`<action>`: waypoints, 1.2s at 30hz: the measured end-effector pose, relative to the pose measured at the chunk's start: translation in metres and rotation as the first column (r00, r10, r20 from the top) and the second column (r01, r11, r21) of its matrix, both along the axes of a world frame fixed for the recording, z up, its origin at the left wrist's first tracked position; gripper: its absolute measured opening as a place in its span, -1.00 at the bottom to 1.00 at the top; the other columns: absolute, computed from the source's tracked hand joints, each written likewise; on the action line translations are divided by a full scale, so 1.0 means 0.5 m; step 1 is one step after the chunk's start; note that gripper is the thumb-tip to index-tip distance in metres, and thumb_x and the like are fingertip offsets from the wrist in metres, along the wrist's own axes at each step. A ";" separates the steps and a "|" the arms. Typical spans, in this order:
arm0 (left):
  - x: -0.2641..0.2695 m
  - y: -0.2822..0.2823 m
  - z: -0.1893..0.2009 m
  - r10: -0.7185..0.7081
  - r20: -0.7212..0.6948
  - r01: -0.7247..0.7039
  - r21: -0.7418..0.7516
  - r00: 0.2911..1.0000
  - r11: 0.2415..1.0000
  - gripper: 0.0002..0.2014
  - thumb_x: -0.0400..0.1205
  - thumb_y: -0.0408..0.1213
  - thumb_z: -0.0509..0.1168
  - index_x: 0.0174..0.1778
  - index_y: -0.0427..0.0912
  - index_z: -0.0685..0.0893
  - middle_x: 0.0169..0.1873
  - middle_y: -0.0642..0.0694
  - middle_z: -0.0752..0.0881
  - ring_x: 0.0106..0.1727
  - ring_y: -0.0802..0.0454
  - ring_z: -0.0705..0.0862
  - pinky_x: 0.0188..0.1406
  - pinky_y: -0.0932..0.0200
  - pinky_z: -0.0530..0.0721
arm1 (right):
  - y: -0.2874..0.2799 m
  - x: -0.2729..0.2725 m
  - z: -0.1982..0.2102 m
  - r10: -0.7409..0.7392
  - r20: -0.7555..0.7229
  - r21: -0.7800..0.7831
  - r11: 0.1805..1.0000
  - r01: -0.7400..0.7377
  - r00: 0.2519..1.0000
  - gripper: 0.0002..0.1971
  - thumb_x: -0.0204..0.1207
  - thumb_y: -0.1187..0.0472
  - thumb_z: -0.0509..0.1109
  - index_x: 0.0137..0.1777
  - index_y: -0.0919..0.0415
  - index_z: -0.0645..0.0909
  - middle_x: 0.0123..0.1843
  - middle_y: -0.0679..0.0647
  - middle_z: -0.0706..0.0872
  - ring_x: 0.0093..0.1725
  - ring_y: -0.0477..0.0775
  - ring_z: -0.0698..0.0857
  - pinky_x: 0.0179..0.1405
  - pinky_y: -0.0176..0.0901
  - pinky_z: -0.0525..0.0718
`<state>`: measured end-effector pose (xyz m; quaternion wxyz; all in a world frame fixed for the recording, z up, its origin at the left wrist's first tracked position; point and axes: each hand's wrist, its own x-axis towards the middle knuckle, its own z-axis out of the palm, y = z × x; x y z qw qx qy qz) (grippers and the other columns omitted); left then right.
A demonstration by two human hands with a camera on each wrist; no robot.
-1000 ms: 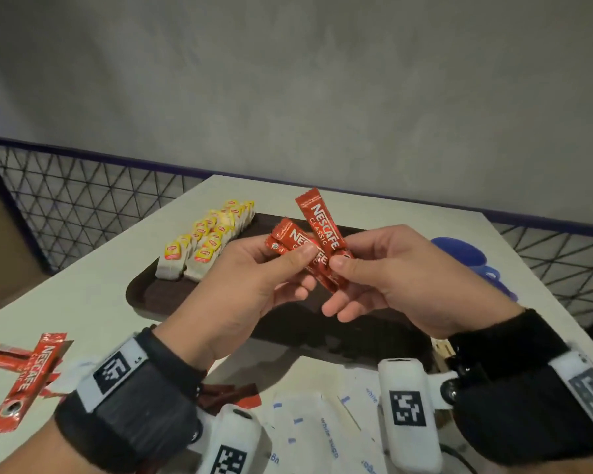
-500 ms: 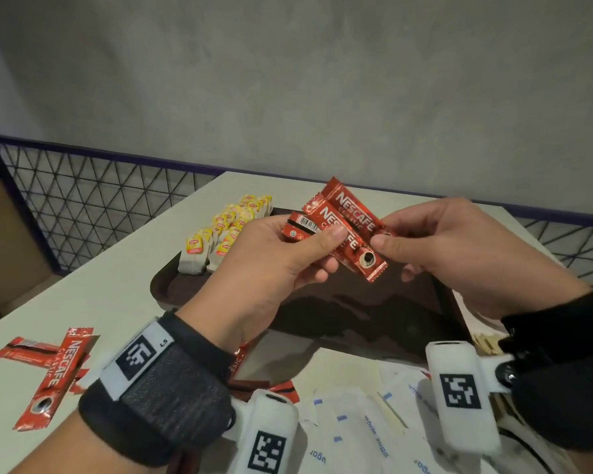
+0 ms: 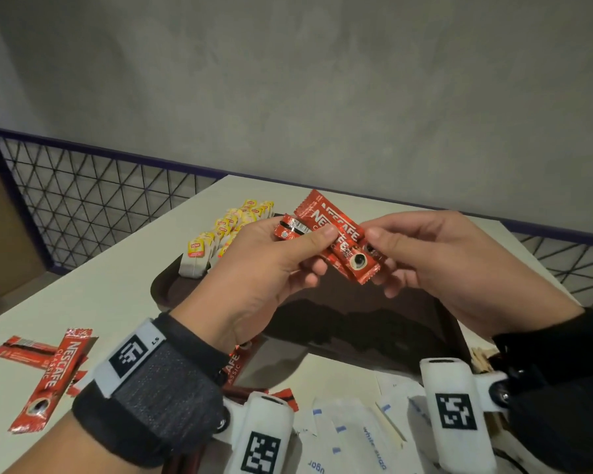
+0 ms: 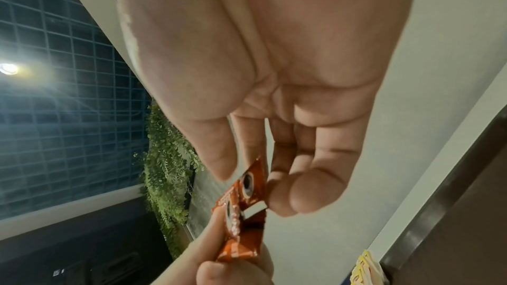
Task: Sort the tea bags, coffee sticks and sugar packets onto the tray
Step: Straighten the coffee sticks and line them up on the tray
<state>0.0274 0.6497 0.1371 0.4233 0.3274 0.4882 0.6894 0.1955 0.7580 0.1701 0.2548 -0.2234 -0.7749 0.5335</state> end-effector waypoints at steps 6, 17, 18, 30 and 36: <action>0.001 0.002 -0.001 0.030 0.018 -0.030 0.018 0.999 0.999 -0.83 0.63 -0.25 0.49 0.04 -0.27 0.76 -0.29 -0.12 0.78 -0.37 0.16 0.69 -0.40 0.33 0.69 | -0.010 -0.006 0.000 -0.029 0.038 0.167 0.986 0.023 0.999 -0.72 0.39 0.03 0.58 0.06 0.09 0.83 -0.16 0.10 0.86 -0.22 0.04 0.81 -0.24 -0.12 0.78; -0.002 -0.004 0.010 0.023 -0.032 -0.022 0.042 0.999 0.999 -0.83 0.63 -0.31 0.48 0.08 -0.30 0.78 -0.25 -0.15 0.79 -0.30 0.13 0.74 -0.30 0.30 0.74 | -0.010 -0.009 -0.001 -0.129 -0.029 0.111 0.985 0.131 0.991 -0.93 0.53 0.29 0.54 -0.04 0.28 0.81 -0.25 0.17 0.84 -0.31 0.04 0.78 -0.29 -0.14 0.82; -0.007 -0.009 0.017 0.035 -0.040 -0.033 0.055 0.999 0.998 -0.86 0.63 -0.34 0.48 0.06 -0.30 0.79 -0.26 -0.15 0.79 -0.30 0.12 0.74 -0.31 0.31 0.74 | -0.010 -0.004 0.000 -0.131 -0.045 0.074 0.988 0.134 0.990 -0.91 0.52 0.30 0.54 -0.04 0.31 0.80 -0.25 0.18 0.82 -0.30 0.05 0.76 -0.31 -0.16 0.79; -0.258 -0.147 0.056 0.259 0.122 -0.280 0.211 0.958 0.936 -0.90 0.44 -0.32 0.49 -0.17 -0.19 0.88 -0.27 -0.09 0.73 -0.37 0.19 0.64 -0.45 0.44 0.62 | 0.161 -0.218 0.076 -0.307 0.446 0.416 0.903 0.109 0.841 -0.86 0.60 0.27 0.53 0.05 0.35 0.75 -0.17 0.19 0.81 -0.31 -0.01 0.74 -0.33 -0.15 0.75; -0.255 -0.141 0.010 0.126 0.232 -0.156 0.116 0.965 0.981 -0.90 0.48 -0.38 0.50 -0.11 -0.24 0.86 -0.36 -0.11 0.73 -0.44 0.19 0.65 -0.51 0.42 0.66 | 0.226 -0.358 -0.026 -0.359 0.653 0.497 0.868 -0.020 0.667 -0.94 0.60 0.30 0.52 -0.04 0.31 0.73 -0.37 0.14 0.78 -0.53 -0.06 0.71 -0.54 -0.25 0.65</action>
